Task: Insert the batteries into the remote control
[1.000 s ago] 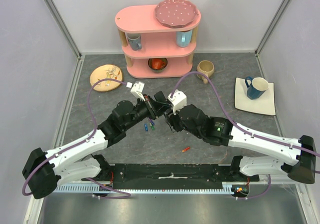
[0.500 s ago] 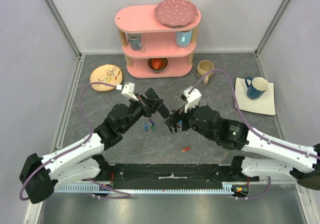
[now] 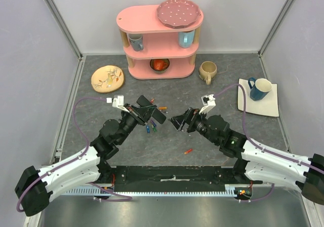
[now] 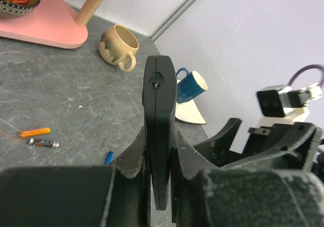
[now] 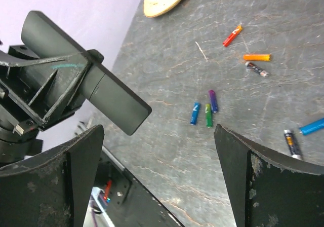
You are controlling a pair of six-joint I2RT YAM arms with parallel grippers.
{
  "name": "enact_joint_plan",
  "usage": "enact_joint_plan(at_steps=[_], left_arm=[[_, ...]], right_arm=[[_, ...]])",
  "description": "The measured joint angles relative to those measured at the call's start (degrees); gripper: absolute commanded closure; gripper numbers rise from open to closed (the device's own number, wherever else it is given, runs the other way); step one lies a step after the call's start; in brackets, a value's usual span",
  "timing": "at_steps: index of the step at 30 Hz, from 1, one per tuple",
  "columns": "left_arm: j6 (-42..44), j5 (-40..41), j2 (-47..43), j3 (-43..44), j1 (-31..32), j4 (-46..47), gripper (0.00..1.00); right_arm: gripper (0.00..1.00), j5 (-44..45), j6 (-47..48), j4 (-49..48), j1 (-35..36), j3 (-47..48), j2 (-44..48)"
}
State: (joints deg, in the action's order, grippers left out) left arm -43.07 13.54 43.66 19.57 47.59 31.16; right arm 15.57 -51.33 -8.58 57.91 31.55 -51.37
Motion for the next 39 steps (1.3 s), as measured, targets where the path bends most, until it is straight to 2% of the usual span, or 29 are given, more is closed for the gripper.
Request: enact_joint_plan(at_steps=[4,12,39], left_arm=[[-0.2,-0.1,-0.1,-0.2,0.0,1.4,0.98],[-2.2,-0.1,0.5,-0.2,0.0,4.5,0.98],[-3.6,-2.1,0.9,-0.2,0.0,5.0,0.98]], right_arm=[[0.02,-4.4,-5.5,-9.6,-2.6,-5.1,-0.6],[0.03,-10.5,-10.3,-22.1,-2.7,-5.6,-5.5],[0.19,-11.7,-10.3,-27.8,-2.7,-5.0,-12.9]])
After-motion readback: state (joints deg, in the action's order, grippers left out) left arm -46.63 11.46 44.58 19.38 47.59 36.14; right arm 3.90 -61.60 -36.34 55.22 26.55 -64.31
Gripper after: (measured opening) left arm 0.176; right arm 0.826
